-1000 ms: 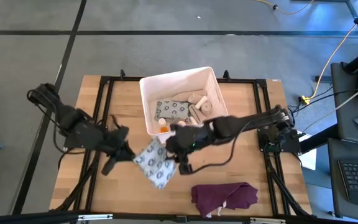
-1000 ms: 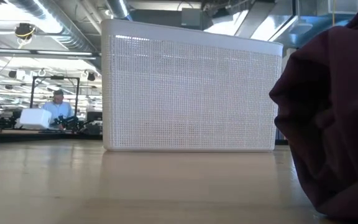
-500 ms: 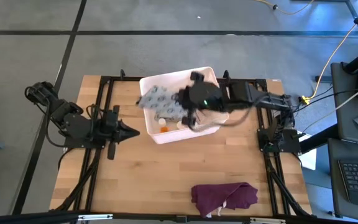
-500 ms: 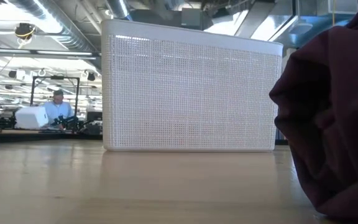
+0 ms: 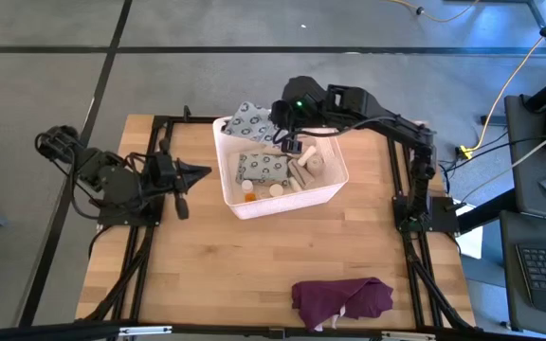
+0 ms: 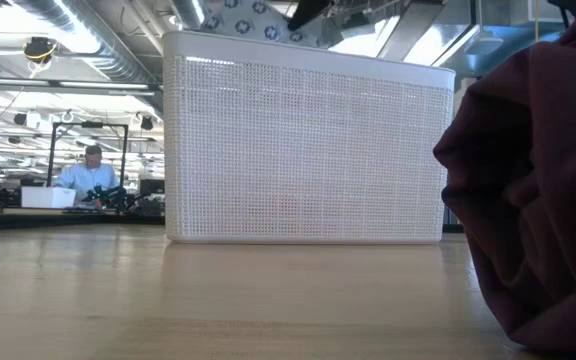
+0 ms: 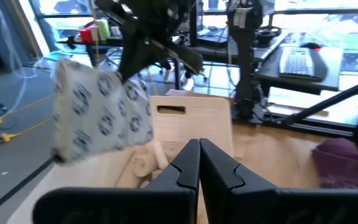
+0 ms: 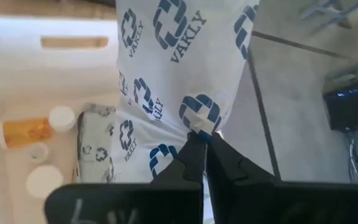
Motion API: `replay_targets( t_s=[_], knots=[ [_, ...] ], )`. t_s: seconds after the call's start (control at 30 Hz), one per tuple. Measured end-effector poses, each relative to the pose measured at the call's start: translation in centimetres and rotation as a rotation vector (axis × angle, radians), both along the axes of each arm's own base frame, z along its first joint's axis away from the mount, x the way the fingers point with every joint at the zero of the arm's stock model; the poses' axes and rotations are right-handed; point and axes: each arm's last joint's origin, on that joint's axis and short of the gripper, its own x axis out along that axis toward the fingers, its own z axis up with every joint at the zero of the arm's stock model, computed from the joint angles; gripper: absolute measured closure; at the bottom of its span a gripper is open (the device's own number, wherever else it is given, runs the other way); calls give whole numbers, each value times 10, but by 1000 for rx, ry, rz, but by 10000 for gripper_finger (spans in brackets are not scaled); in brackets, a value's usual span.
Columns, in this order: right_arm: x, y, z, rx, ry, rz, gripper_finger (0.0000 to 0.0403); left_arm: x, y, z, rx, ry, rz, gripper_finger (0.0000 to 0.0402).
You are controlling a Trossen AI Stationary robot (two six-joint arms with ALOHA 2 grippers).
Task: Pick & place medical supplies in basket/bin
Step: Put the white mailer bag into the white bin
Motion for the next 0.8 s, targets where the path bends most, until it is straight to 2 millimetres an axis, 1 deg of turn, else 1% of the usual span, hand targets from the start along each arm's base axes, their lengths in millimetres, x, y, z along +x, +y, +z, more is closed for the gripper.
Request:
replay_targets(
  t_s=[0.13, 0.23, 0.37, 0.47, 0.6, 0.7, 0.8],
  knots=[
    [7, -15, -13, -11, 56, 20, 402, 1, 8, 1, 17, 4, 45, 396],
    [17, -24, -29, -26, 121, 44, 402, 2, 15, 1, 18, 1, 87, 397],
    [31, -32, -49, 3, 160, 69, 402, 5, 22, 1, 49, 21, 124, 400],
    [42, -39, -64, -33, 205, 114, 402, 6, 27, 1, 73, 38, 151, 397],
    [61, -51, -90, -88, 257, 160, 403, 8, 34, 1, 91, 50, 188, 397],
    [71, -59, -107, -158, 312, 157, 403, 8, 38, 1, 91, 53, 216, 400],
    [77, -68, -123, -160, 350, 134, 403, 9, 42, 0, 92, 60, 241, 398]
  ],
)
